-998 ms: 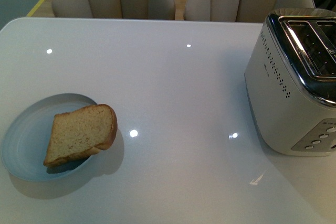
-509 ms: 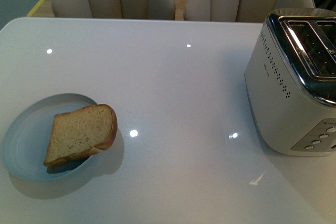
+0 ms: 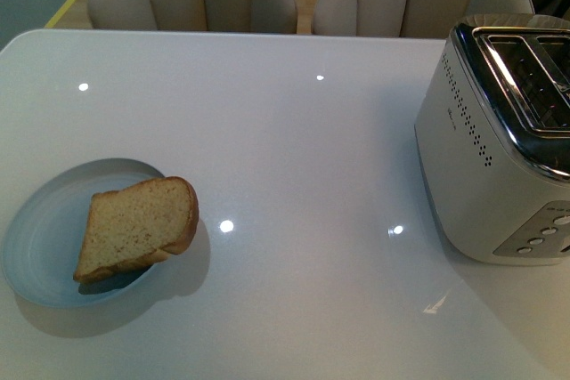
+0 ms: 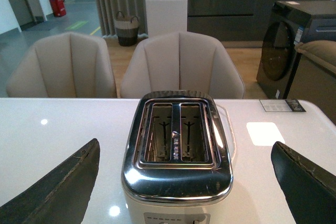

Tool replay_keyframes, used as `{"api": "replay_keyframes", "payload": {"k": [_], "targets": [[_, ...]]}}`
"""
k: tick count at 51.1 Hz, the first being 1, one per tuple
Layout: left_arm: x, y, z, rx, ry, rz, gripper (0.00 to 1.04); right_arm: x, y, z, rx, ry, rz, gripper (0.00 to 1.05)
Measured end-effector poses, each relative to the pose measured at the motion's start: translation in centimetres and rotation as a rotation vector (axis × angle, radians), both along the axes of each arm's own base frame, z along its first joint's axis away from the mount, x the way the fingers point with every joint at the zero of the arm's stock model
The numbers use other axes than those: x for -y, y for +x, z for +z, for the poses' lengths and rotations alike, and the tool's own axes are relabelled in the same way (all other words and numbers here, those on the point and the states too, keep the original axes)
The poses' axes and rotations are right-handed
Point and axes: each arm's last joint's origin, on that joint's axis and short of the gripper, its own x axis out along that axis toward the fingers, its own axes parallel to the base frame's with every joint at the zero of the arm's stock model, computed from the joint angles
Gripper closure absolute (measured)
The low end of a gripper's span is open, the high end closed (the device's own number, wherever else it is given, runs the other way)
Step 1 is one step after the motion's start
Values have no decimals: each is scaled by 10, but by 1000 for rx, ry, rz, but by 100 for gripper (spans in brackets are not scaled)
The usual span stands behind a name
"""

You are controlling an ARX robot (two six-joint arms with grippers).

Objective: Left arm holds plate, right arm toasts bread

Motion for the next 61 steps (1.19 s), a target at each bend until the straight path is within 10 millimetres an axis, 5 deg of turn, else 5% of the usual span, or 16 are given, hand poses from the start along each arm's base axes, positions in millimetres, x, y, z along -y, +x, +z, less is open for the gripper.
{"api": "replay_keyframes", "payload": {"k": [8,19,36,61], "targets": [[2,8,-7,-410,-150,313,7,0,0,0,0,0,-1,9],[2,28,-8,-407,-229,312,7,0,0,0,0,0,0,9],[-25,92,-28,-435,-237,275,7,0,0,0,0,0,0,9],[-42,148,-119,-697,-260,302,7,0,0,0,0,0,0,9]]}}
